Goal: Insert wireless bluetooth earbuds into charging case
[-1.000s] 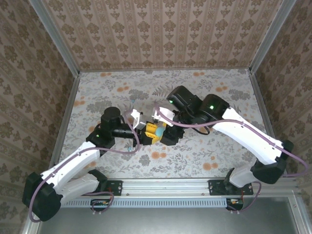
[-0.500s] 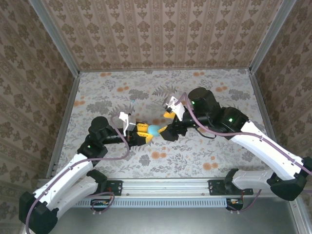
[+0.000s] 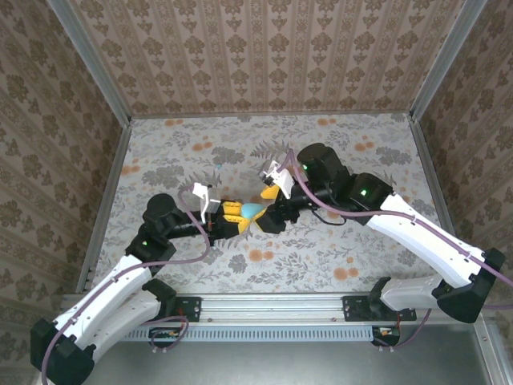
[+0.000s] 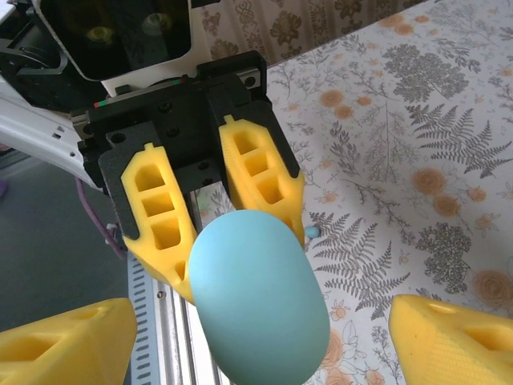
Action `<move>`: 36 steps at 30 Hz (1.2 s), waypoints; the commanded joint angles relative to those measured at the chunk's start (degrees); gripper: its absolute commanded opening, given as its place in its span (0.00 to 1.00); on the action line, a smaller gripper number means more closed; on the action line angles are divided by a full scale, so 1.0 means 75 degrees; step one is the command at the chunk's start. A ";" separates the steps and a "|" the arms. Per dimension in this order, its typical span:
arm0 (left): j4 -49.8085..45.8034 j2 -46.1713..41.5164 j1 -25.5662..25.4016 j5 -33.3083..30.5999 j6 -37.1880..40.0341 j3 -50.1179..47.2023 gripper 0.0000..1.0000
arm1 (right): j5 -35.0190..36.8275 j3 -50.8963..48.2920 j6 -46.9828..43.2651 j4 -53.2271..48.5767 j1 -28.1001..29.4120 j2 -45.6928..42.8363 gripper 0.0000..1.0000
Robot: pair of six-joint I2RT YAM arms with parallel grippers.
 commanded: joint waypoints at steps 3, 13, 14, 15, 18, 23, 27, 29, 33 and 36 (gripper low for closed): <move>0.0239 -0.0124 0.0062 -0.0082 -0.0189 -0.0019 0.27 | -0.0241 -0.0155 -0.0150 0.0099 -0.0013 0.0085 0.84; 0.0201 -0.0168 0.0062 -0.0063 -0.0226 0.0014 0.27 | 0.0007 -0.0006 -0.0136 0.0018 -0.0169 0.0279 0.82; 0.0186 -0.0187 0.0062 -0.0072 -0.0223 0.0018 0.27 | 0.0047 0.0015 -0.0121 0.0007 -0.0220 0.0303 0.82; 0.0176 -0.0183 0.0062 -0.0069 -0.0232 0.0028 0.27 | 0.0066 0.0027 -0.0093 -0.0001 -0.0251 0.0319 0.81; 0.0152 -0.0206 0.0062 -0.0074 -0.0232 0.0040 0.26 | 0.0110 0.0071 -0.0023 0.0053 -0.0401 0.0322 0.80; 0.0119 -0.0194 0.0062 -0.0069 -0.0220 0.0078 0.26 | 0.0161 0.0147 0.0145 0.0245 -0.0636 0.0318 0.80; 0.0128 -0.0206 0.0062 -0.0065 -0.0236 0.0087 0.26 | 0.0190 0.0220 0.0235 0.0356 -0.0724 0.0357 0.79; 0.0135 -0.0206 0.0062 -0.0057 -0.0235 0.0087 0.26 | 0.0324 0.0247 0.0248 0.0343 -0.0733 0.0418 0.79; 0.0134 -0.0244 0.0062 -0.0067 -0.0225 0.0081 0.26 | 0.0694 0.0259 0.0385 0.0322 -0.0757 0.0501 0.79; 0.0081 -0.0305 0.0062 -0.0112 -0.0225 0.0064 0.26 | 0.0928 0.0229 0.0600 0.0391 -0.0828 0.0489 0.79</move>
